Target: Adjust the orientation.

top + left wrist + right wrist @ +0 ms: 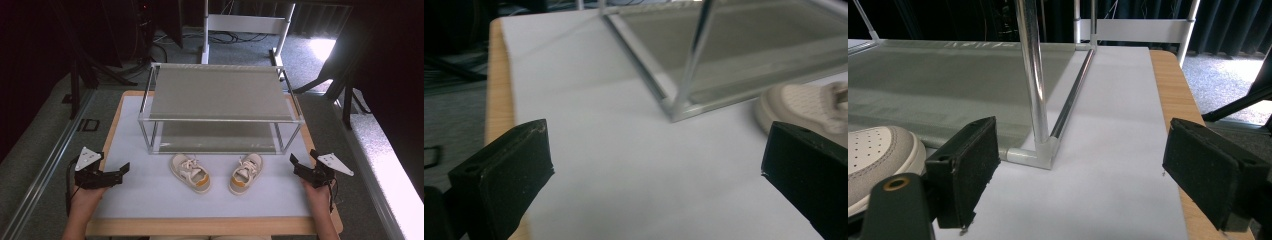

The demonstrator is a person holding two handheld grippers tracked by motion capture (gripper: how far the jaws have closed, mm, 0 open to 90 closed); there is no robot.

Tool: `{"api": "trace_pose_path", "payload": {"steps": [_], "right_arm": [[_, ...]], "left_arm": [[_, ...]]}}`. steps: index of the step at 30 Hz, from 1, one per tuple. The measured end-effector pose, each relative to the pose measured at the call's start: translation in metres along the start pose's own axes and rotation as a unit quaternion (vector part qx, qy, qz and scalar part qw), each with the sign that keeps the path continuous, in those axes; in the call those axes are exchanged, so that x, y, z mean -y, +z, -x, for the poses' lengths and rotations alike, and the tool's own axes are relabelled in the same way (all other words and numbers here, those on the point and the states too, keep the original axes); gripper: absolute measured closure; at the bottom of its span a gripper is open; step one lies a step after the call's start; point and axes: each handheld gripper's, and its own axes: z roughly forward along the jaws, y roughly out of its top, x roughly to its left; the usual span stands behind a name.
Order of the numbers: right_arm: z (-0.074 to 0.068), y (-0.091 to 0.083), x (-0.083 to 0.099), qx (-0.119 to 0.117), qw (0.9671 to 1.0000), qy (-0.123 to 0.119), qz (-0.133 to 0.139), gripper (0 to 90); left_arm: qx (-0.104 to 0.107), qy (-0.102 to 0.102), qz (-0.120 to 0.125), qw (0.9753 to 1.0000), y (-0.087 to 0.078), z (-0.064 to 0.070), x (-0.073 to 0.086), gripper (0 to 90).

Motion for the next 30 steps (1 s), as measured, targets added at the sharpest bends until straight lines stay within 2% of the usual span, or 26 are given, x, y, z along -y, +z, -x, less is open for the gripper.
{"api": "trace_pose_path", "payload": {"steps": [3, 4, 7, 8, 9, 10, 12, 13, 15, 18, 22, 24, 25, 27, 29, 30], "right_arm": [[0.0, 0.0, 0.0, 0.0, 1.0, 0.0, 0.0, 14.1], [0.0, 0.0, 0.0, 0.0, 1.0, 0.0, -0.001, 14.1], [0.0, 0.0, 0.0, 0.0, 1.0, -0.001, -0.001, 14.1], [0.0, 0.0, 0.0, 0.001, 1.0, -0.001, -0.001, 14.2], [0.0, 0.0, 0.0, 0.001, 1.0, -0.001, -0.001, 14.2], [0.0, 0.0, 0.0, 0.0, 1.0, -0.001, -0.002, 14.1], [0.0, 0.001, 0.0, 0.001, 1.0, -0.002, -0.003, 14.1], [-0.001, 0.001, 0.0, 0.001, 1.0, -0.002, -0.003, 14.1], [-0.001, 0.001, 0.0, 0.001, 1.0, -0.003, -0.004, 14.2], [-0.001, 0.001, 0.0, 0.001, 1.0, -0.003, -0.005, 14.2], [-0.001, 0.001, 0.0, 0.001, 1.0, -0.002, -0.004, 14.2], [-0.001, 0.001, 0.0, 0.001, 1.0, -0.002, -0.005, 14.2], [-0.001, 0.001, 0.0, 0.001, 1.0, -0.002, -0.005, 14.2], [-0.001, 0.001, 0.0, 0.001, 1.0, -0.002, -0.006, 14.2], [0.0, 0.001, 0.0, 0.001, 1.0, -0.002, -0.005, 14.2], [0.0, 0.001, 0.0, 0.001, 1.0, -0.002, -0.005, 14.2]], "left_arm": [[-0.001, 0.004, -0.013, 0.9999, -0.001, -0.001, -0.003, 0.0], [0.0, 0.005, -0.028, 0.9996, -0.002, -0.001, -0.005, 0.0], [0.002, 0.014, -0.052, 0.9986, -0.002, -0.002, -0.006, 0.0], [0.008, 0.017, -0.062, 0.9979, -0.002, -0.002, -0.007, 0.0], [0.008, 0.017, -0.062, 0.9979, -0.002, -0.002, -0.007, 0.0], [0.004, 0.021, -0.072, 0.9972, -0.001, -0.001, -0.008, 0.0], [0.012, 0.024, -0.089, 0.9957, -0.001, -0.001, -0.008, 0.0], [0.006, 0.03, -0.093, 0.9952, -0.001, 0.0, -0.009, 0.0], [0.013, 0.032, -0.107, 0.9937, -0.001, 0.0, -0.01, 0.0], [0.02, 0.037, -0.132, 0.9904, 0.0, 0.002, -0.012, 0.0], [0.028, 0.049, -0.171, 0.9836, 0.002, 0.005, -0.015, 0.0], [0.027, 0.052, -0.181, 0.9817, 0.003, 0.006, -0.015, 0.0], [0.033, 0.054, -0.189, 0.98, 0.004, 0.006, -0.016, 0.0], [0.028, 0.058, -0.198, 0.9781, 0.005, 0.008, -0.016, 0.0], [0.036, 0.061, -0.209, 0.9754, 0.005, 0.01, -0.017, 0.0], [0.039, 0.063, -0.22, 0.9727, 0.006, 0.011, -0.017, 0.0]]}}
